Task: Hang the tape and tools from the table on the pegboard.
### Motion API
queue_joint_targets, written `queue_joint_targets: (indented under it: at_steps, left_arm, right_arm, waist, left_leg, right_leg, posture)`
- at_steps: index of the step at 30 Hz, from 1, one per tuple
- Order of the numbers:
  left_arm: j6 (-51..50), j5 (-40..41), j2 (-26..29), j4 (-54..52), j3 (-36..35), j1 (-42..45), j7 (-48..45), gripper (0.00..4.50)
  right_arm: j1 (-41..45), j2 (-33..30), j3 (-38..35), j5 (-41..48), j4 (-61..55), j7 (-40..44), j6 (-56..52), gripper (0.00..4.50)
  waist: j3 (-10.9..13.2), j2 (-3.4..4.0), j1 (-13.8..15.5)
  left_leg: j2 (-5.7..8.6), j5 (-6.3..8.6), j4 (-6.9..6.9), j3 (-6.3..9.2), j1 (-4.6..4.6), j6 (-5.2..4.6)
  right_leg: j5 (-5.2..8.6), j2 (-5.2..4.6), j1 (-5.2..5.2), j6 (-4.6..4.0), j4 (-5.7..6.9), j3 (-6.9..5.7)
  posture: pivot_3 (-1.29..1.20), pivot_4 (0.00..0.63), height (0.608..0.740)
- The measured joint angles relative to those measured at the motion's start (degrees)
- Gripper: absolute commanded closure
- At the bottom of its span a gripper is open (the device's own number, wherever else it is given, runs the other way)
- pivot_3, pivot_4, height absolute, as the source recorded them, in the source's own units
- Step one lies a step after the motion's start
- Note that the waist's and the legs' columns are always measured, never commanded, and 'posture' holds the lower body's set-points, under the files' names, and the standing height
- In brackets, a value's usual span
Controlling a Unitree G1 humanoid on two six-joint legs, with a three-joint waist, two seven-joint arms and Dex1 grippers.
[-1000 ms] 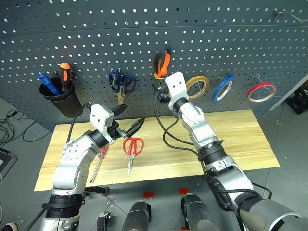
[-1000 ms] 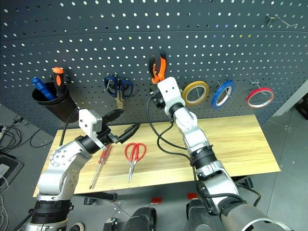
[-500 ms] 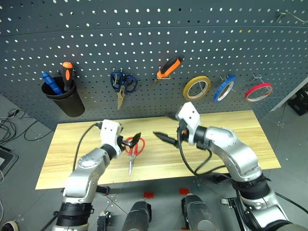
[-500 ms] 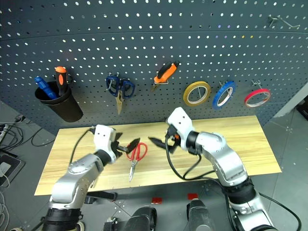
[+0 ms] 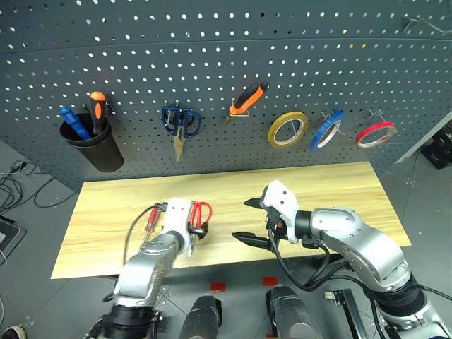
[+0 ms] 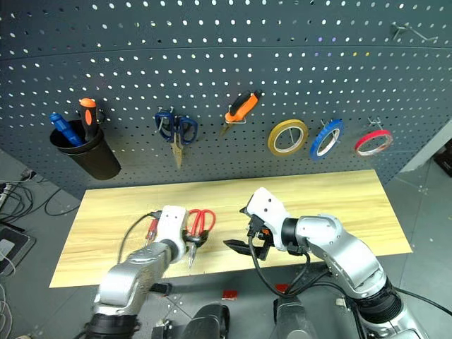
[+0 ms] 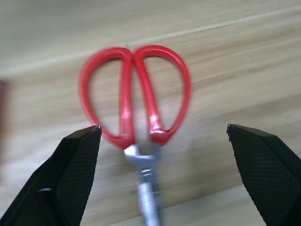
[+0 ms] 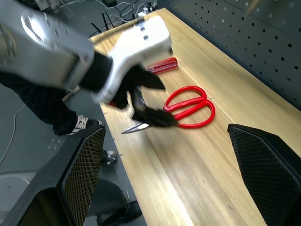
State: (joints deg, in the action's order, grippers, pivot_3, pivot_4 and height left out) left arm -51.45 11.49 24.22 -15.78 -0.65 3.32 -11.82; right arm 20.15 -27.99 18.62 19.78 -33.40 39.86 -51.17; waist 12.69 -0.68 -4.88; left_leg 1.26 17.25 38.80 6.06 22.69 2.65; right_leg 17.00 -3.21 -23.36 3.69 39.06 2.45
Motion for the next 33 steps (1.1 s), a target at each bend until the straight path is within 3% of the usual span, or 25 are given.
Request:
queue_joint_targets:
  at_steps: [3,6,9,12,18,33]
  left_arm:
    - [2.1,0.6,7.4,0.3,-4.1,-1.5,-5.9,0.00]
    - [0.9,2.5,7.9,-0.5,-4.1,-1.8,-9.0,0.00]
    - [-1.7,3.9,5.2,-2.7,-1.0,-3.8,-9.8,0.00]
    - [-3.8,3.7,-1.5,-3.3,0.1,-4.3,-5.6,0.00]
    - [-5.7,1.8,-9.1,-3.3,0.2,-4.0,2.1,0.00]
    - [-5.7,-1.3,-13.2,3.6,-1.4,0.0,8.0,0.00]
  right_arm:
    - [-1.3,-1.3,-1.6,0.9,-0.2,0.0,-0.7,0.05]
    - [-1.3,-1.4,-1.7,1.8,-0.3,0.1,-0.7,0.05]
    - [-1.3,-1.7,-1.7,1.9,-0.6,0.1,-0.7,0.05]
    - [-1.2,-2.3,-1.7,2.1,-1.6,0.1,-0.8,0.05]
    - [-1.5,-3.7,-1.8,3.9,-2.6,0.1,-1.0,0.05]
    - [-1.5,-4.8,-2.4,6.2,-2.9,-0.3,-2.0,0.05]
  waist:
    - [0.0,0.04,0.2]
    - [0.0,0.03,0.7]
    - [0.0,-0.01,0.8]
    - [0.0,-0.01,0.9]
    - [0.1,-0.05,0.7]
    - [0.1,-0.13,0.7]
  left_leg:
    - [0.00,0.00,0.00,0.02,0.01,-0.01]
    - [0.15,0.01,0.05,0.01,-0.02,-0.03]
    - [0.15,0.02,0.08,0.01,0.00,-0.03]
    - [0.06,0.02,0.07,0.06,0.00,-0.03]
    - [0.05,0.02,0.07,0.04,0.01,-0.04]
    - [0.07,0.02,0.07,0.04,0.01,-0.04]
  right_leg:
    - [0.00,-0.08,0.01,0.00,-0.02,-0.02]
    - [0.00,-0.24,0.17,0.00,-0.10,-0.06]
    - [0.00,-0.27,0.15,0.01,-0.08,-0.05]
    - [0.00,-0.20,0.15,0.01,-0.05,-0.11]
    - [0.00,-0.15,0.15,0.01,-0.07,-0.08]
    - [0.00,-0.15,0.16,0.01,-0.07,-0.09]
  posture:
    - [-0.08,0.227,0.740]
    - [-0.08,0.226,0.740]
    - [-0.08,0.226,0.740]
    - [-0.10,0.229,0.740]
    - [-0.11,0.235,0.740]
    - [-0.11,0.244,0.740]
